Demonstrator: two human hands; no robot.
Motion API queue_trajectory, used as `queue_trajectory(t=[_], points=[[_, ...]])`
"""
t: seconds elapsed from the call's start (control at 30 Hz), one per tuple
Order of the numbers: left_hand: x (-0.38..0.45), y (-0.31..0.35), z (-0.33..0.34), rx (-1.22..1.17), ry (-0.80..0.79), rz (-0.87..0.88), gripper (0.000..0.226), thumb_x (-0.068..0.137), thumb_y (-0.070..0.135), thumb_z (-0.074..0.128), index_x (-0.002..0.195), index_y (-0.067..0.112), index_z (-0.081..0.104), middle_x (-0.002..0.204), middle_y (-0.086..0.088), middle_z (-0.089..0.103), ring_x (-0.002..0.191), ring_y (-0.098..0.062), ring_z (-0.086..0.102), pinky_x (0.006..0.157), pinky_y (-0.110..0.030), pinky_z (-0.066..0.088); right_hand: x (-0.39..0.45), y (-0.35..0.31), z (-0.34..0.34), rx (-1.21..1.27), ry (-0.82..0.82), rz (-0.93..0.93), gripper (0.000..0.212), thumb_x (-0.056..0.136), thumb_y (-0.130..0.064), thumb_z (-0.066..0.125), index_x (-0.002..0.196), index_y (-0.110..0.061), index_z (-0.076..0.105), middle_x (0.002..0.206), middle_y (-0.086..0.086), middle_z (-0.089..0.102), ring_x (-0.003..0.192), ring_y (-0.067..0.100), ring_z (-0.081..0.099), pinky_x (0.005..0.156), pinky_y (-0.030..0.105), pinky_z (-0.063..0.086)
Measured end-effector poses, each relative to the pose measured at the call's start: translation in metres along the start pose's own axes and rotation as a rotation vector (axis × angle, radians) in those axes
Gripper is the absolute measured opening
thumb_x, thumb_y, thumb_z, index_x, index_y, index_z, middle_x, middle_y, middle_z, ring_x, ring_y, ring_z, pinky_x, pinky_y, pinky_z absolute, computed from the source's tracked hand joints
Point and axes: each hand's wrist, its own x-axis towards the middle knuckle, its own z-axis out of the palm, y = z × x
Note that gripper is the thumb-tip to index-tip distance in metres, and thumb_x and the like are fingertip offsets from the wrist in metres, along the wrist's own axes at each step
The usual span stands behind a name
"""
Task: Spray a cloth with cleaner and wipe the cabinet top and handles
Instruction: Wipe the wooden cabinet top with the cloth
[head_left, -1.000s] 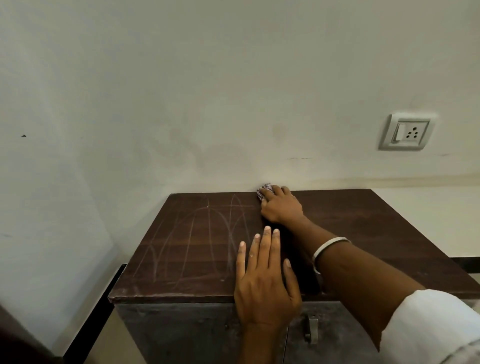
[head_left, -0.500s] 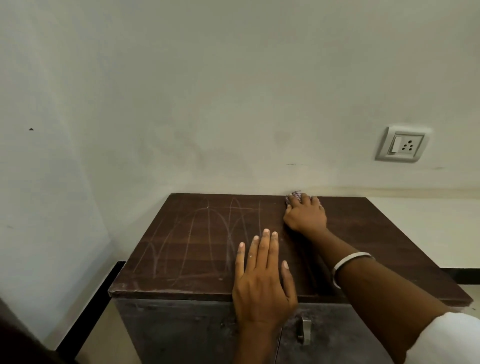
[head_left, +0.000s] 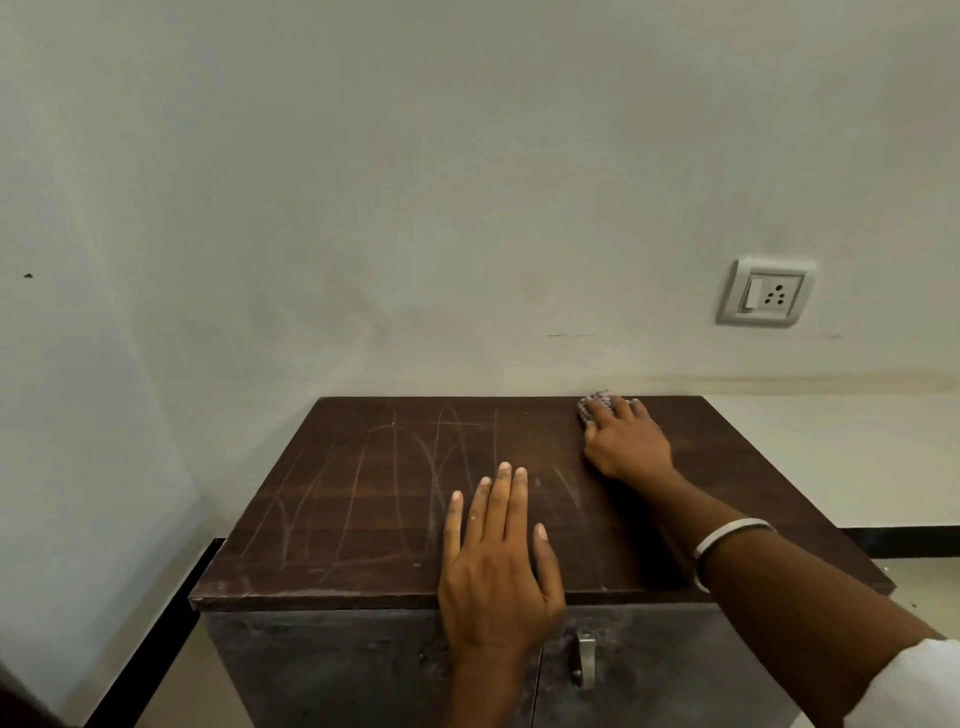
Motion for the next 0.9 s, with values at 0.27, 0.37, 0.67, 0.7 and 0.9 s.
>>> queue_trajectory(t=[0.27,0.37,0.67,0.7,0.9], points=[[0.0,0.0,0.001,0.013,0.009,0.009,0.056,0.09,0.037,0.04,0.142,0.018,0.047,0.147,0.002,0.046,0.135,-0.015,0.044,0.114,-0.042,0.025,-0.007,0.007,-0.005,-0.008,0.007,0.121,0.053,0.099,-0.041,0.023,0.151,-0.033,0.023,0.162,0.004,0.013,0.148,0.032,0.008,0.12,0.045,0.011],[0.0,0.0,0.001,0.026,0.003,0.002,0.056,0.09,0.037,0.039,0.142,0.018,0.046,0.148,0.002,0.045,0.136,-0.014,0.043,0.114,-0.043,0.025,-0.019,-0.031,0.004,0.008,0.019,0.008,0.051,0.099,-0.041,0.025,0.15,-0.032,0.025,0.161,0.005,0.016,0.148,0.031,0.009,0.12,0.045,0.011],[0.001,0.0,-0.001,0.042,0.009,-0.006,0.056,0.09,0.036,0.038,0.142,0.017,0.047,0.147,0.001,0.046,0.135,-0.014,0.044,0.115,-0.041,0.022,-0.037,-0.047,0.006,0.043,-0.022,-0.123,0.053,0.1,-0.042,0.025,0.152,-0.032,0.02,0.162,0.004,0.014,0.149,0.026,0.005,0.121,0.044,0.01],[0.0,0.0,-0.002,0.04,0.012,-0.004,0.056,0.09,0.036,0.039,0.142,0.017,0.047,0.147,0.001,0.046,0.135,-0.014,0.044,0.115,-0.041,0.022,-0.035,-0.036,0.003,0.038,-0.008,-0.09,0.053,0.1,-0.041,0.025,0.151,-0.032,0.021,0.161,0.005,0.015,0.149,0.027,0.006,0.121,0.044,0.011],[0.0,0.0,-0.001,0.028,0.018,-0.005,0.056,0.09,0.037,0.039,0.141,0.017,0.048,0.146,0.001,0.047,0.134,-0.015,0.046,0.113,-0.042,0.025,-0.036,0.026,-0.013,0.006,0.02,0.097,0.052,0.099,-0.04,0.025,0.151,-0.032,0.022,0.161,0.005,0.016,0.148,0.029,0.009,0.12,0.044,0.012]])
